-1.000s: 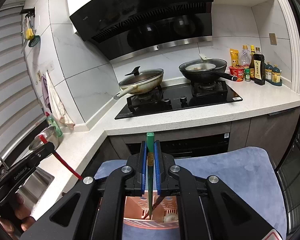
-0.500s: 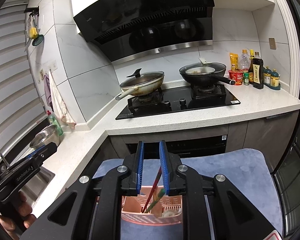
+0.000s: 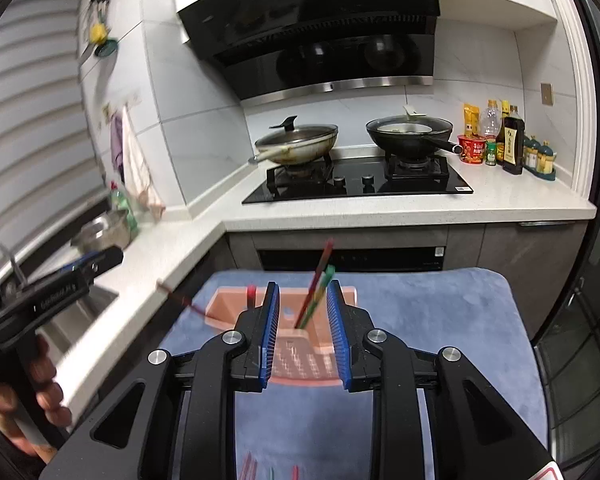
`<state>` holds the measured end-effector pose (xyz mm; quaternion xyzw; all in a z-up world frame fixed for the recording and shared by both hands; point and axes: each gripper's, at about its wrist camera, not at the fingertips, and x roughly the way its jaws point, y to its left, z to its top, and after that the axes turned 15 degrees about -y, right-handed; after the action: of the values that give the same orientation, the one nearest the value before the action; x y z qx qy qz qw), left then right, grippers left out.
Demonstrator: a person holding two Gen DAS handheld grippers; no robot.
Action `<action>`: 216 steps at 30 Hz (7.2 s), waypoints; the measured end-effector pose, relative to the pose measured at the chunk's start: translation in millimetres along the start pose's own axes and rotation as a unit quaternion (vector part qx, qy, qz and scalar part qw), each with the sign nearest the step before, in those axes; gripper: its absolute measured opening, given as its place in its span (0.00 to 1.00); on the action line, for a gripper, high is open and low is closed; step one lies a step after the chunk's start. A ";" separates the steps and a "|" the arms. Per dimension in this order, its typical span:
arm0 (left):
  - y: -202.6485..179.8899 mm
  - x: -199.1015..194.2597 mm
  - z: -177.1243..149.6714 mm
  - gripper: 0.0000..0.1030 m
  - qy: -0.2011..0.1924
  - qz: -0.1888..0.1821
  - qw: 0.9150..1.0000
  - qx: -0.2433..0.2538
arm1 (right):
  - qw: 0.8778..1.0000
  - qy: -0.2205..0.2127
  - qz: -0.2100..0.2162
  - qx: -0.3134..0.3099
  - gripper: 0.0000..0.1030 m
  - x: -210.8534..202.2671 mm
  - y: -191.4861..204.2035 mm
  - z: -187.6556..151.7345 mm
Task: Organize utensils
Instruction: 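Move both open tools back over the remaining chopsticks, then close the left tool on a dark red chopstick while the right tool grasps a bright red chopstick, then lift both chopsticks and lower them into the pink holder with both tools, then open both tools to release the chopsticks into the pink holder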
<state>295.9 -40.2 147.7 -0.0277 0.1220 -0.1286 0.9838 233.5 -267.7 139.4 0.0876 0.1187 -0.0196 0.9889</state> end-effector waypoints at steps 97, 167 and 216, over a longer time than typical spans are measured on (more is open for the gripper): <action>-17.3 -150.2 -288.0 0.23 0.257 -0.053 0.965 -0.006 | 0.970 0.239 -0.040 -0.017 0.12 -141.7 11.5 -278.2; 1.2 -90.0 -9.9 0.07 -0.015 -0.056 0.998 -0.032 | 0.997 -0.028 -0.018 0.070 0.07 -115.8 -31.0 -11.3; -5.6 94.1 28.8 0.13 -0.028 -0.024 0.998 -0.042 | 0.996 -0.018 -0.011 0.082 0.13 103.9 -32.2 32.1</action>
<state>389.8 -69.4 154.1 -0.0759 0.0986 -0.1465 0.9813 339.9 -306.9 139.9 0.1663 0.1003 -0.0416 0.9801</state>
